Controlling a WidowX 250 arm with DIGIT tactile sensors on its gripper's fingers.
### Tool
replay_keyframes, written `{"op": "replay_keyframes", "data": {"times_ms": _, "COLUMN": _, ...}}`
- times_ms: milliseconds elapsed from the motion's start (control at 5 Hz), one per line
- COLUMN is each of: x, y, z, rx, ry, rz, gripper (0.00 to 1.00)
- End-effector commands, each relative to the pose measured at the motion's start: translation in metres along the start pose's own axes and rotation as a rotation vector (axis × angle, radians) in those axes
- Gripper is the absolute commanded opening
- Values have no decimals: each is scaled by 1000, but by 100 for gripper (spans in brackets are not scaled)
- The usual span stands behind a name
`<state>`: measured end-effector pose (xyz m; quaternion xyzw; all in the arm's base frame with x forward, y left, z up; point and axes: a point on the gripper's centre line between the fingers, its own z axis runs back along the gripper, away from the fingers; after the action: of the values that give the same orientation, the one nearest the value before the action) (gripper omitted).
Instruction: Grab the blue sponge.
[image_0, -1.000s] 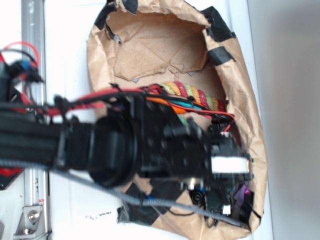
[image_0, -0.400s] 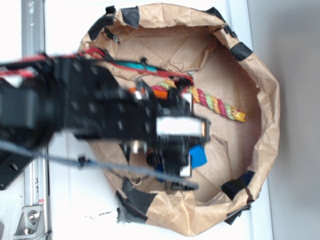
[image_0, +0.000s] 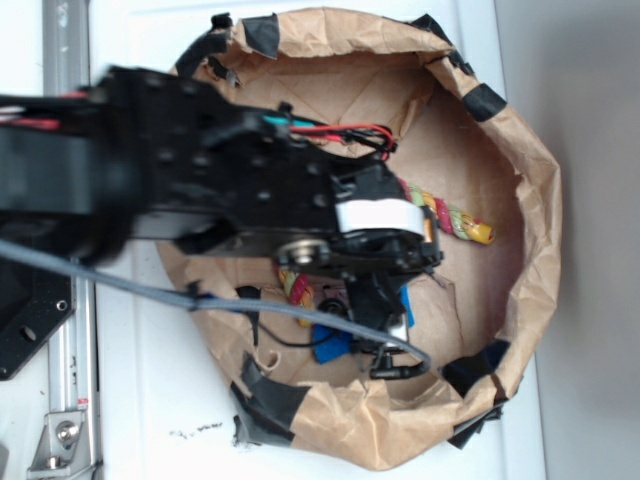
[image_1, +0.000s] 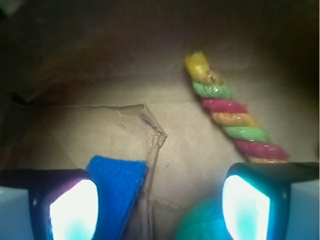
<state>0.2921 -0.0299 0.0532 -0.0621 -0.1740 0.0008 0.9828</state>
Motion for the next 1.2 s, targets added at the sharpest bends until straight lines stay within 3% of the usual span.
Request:
{"op": "replay_keyframes", "data": {"times_ms": 0, "x": 3, "y": -46, "z": -1, "rx": -92, "ry": -24, "rz": -102, "gripper": 100}}
{"op": "replay_keyframes", "data": {"times_ms": 200, "x": -14, "y": -68, "z": -12, "rx": -169, "ry": 25, "rz": -151, "gripper": 100}}
{"op": "replay_keyframes", "data": {"times_ms": 400, "x": -32, "y": -74, "z": -16, "rx": -150, "ry": 70, "rz": -199, "gripper": 100}}
{"op": "replay_keyframes", "data": {"times_ms": 600, "x": -53, "y": -61, "z": -10, "rx": -136, "ry": 100, "rz": -210, "gripper": 100}}
{"op": "replay_keyframes", "data": {"times_ms": 800, "x": -60, "y": -49, "z": 1, "rx": -113, "ry": 88, "rz": -213, "gripper": 100}}
{"op": "replay_keyframes", "data": {"times_ms": 1000, "x": -61, "y": -40, "z": 12, "rx": -136, "ry": 89, "rz": -178, "gripper": 100}}
